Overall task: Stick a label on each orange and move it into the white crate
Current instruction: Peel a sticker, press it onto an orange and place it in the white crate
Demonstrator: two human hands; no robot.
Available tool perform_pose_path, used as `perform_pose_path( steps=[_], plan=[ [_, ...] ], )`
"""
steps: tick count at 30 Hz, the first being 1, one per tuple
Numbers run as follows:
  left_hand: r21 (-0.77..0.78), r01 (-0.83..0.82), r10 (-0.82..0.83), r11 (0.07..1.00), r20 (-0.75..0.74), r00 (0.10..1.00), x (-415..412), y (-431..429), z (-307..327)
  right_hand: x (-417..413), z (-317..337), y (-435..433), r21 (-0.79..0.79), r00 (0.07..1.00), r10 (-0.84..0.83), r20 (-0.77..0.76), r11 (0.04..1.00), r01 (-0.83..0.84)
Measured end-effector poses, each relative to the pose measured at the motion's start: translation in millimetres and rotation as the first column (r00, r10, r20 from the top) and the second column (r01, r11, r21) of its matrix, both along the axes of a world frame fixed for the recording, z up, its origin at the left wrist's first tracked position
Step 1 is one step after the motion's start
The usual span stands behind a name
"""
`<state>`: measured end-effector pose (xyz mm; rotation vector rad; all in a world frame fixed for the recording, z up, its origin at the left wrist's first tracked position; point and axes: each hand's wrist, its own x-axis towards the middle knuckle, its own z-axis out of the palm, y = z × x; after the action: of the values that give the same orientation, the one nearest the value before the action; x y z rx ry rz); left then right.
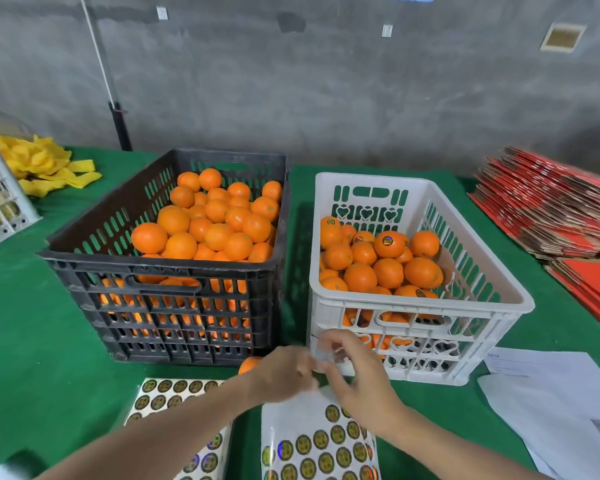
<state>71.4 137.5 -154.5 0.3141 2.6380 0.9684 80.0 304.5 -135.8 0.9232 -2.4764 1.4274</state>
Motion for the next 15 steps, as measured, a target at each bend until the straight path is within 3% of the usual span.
perform_pose_path(
  steps=[2, 4, 7, 9, 11, 13, 15],
  plan=[
    [0.001, 0.037, -0.035, 0.999, -0.264, 0.964, 3, -4, 15, -4, 21, -9, -0.062, 0.998, 0.011, -0.054, 0.998, -0.014],
    [0.094, 0.093, -0.032, 0.991, -0.51, 0.859, 7, -17, 44, -9, 46, -21, -0.14, 0.988, 0.01, -0.153, 0.99, -0.032],
    [0.218, 0.092, 0.089, 0.972, -0.697, 0.712, 8, -46, 92, -26, 82, -45, -0.177, 0.957, 0.01, -0.289, 0.982, -0.064],
    [0.33, -0.014, 0.253, 0.944, -0.695, 0.674, -5, -68, 114, -45, 98, -61, -0.137, 0.969, 0.049, -0.243, 0.987, -0.084],
    [0.346, -0.246, 0.42, 0.905, -0.638, 0.646, -35, -90, 133, -65, 106, -79, -0.052, 0.983, 0.065, -0.171, 0.996, -0.075],
    [0.24, -0.441, 0.499, 0.865, -0.512, 0.699, -76, -114, 144, -84, 108, -96, 0.017, 0.991, 0.064, -0.117, 0.998, -0.062],
    [0.057, -0.485, 0.473, 0.872, -0.349, 0.809, -118, -134, 144, -100, 109, -110, 0.058, 0.995, 0.061, -0.085, 0.997, -0.056]
  ],
)
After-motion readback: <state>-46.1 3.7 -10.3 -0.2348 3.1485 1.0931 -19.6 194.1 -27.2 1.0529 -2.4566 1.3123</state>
